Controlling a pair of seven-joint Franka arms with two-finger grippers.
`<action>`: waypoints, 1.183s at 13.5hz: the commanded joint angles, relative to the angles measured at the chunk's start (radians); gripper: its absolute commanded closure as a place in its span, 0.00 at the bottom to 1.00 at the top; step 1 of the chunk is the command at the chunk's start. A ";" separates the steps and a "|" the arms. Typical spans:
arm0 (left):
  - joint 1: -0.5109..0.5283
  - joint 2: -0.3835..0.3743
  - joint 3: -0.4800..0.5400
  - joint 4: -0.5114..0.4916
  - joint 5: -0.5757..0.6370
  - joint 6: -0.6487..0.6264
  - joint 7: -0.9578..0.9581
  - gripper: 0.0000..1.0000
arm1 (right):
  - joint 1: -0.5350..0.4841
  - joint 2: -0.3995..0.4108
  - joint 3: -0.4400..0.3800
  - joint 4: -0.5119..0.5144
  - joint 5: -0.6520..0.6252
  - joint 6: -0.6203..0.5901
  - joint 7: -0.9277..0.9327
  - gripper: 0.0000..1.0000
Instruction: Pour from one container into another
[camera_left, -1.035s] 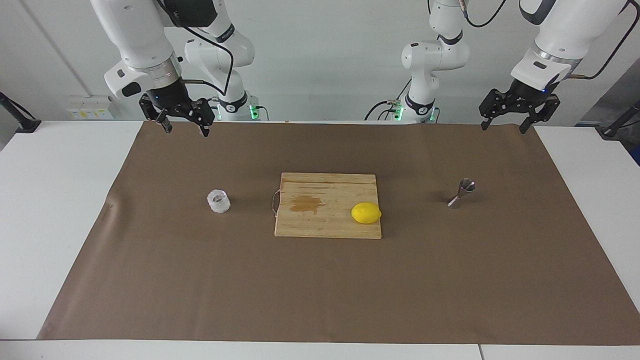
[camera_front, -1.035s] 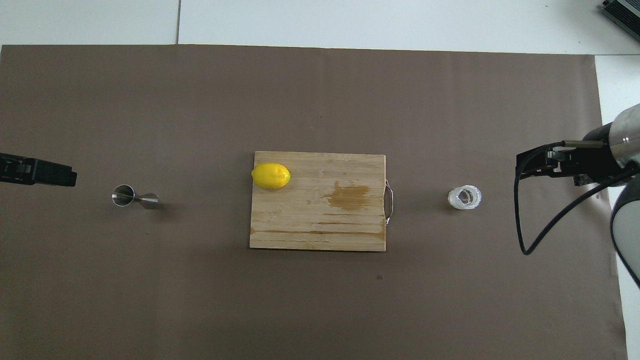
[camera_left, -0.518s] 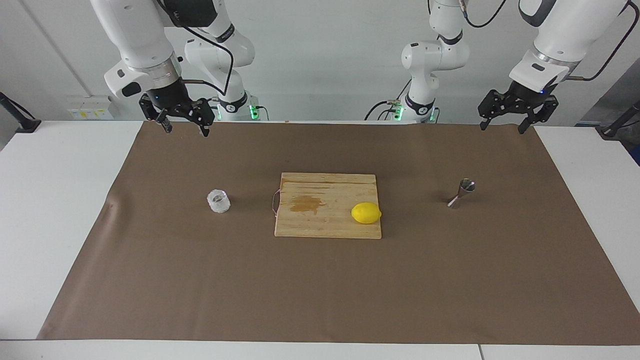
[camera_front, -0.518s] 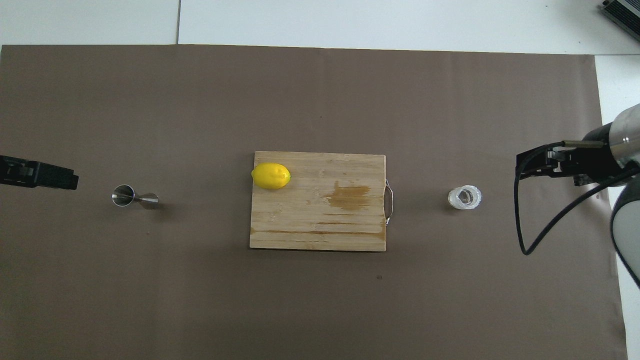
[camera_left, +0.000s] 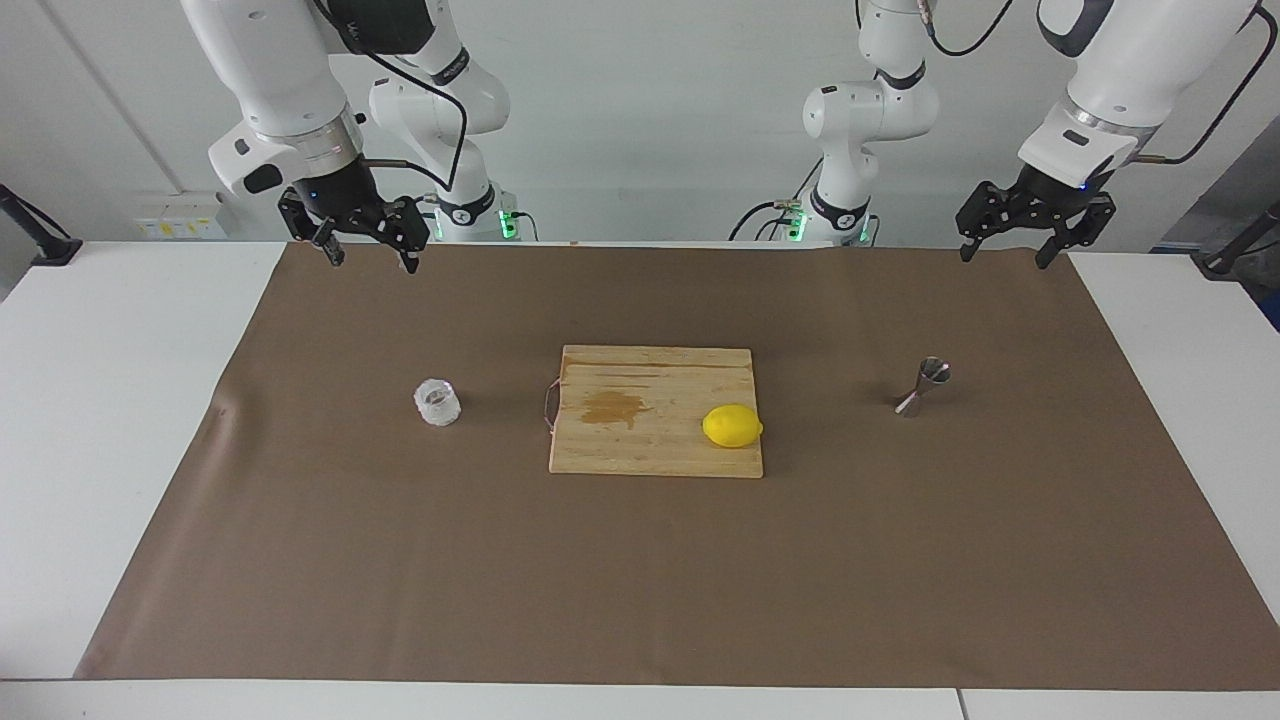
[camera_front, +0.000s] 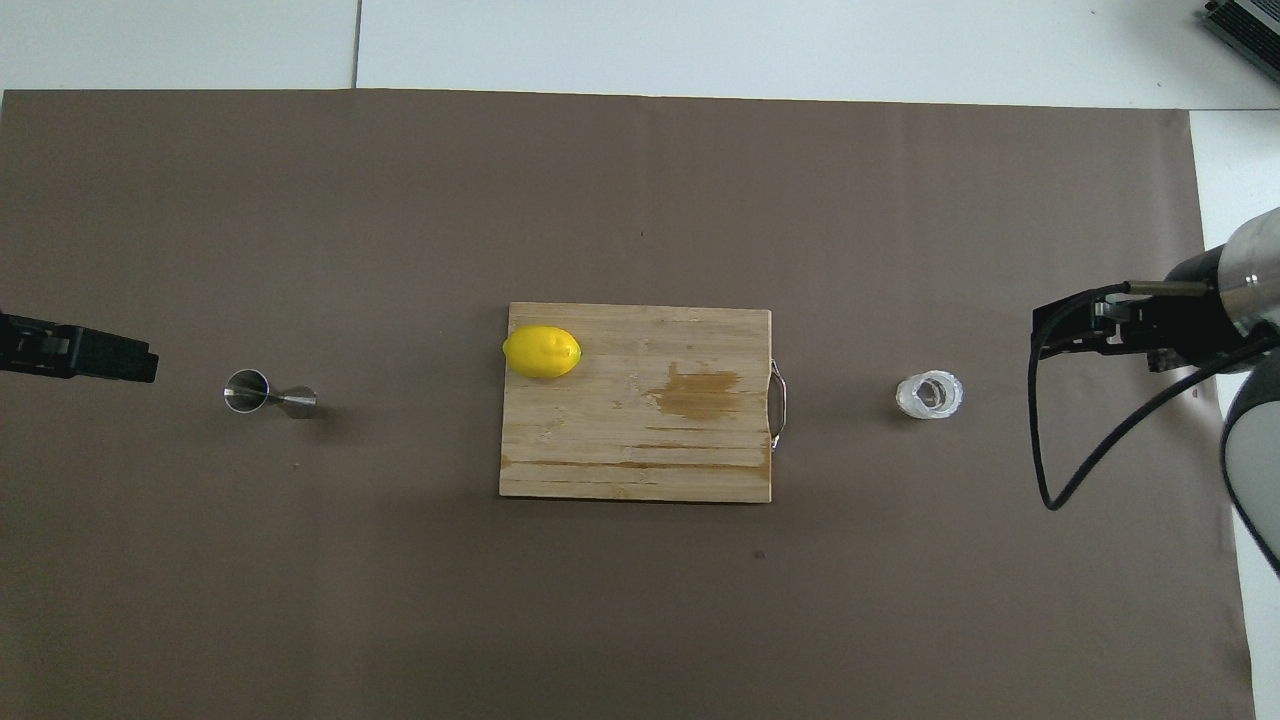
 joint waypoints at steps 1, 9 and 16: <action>0.005 -0.043 0.003 -0.055 -0.001 0.036 0.016 0.00 | -0.008 -0.005 -0.003 -0.004 0.028 -0.010 -0.017 0.00; 0.040 -0.083 0.003 -0.169 -0.004 0.111 -0.144 0.00 | -0.008 -0.005 -0.003 -0.004 0.028 -0.010 -0.017 0.00; 0.040 -0.071 0.003 -0.250 -0.040 0.189 -0.635 0.00 | -0.008 -0.005 -0.003 -0.004 0.028 -0.010 -0.017 0.00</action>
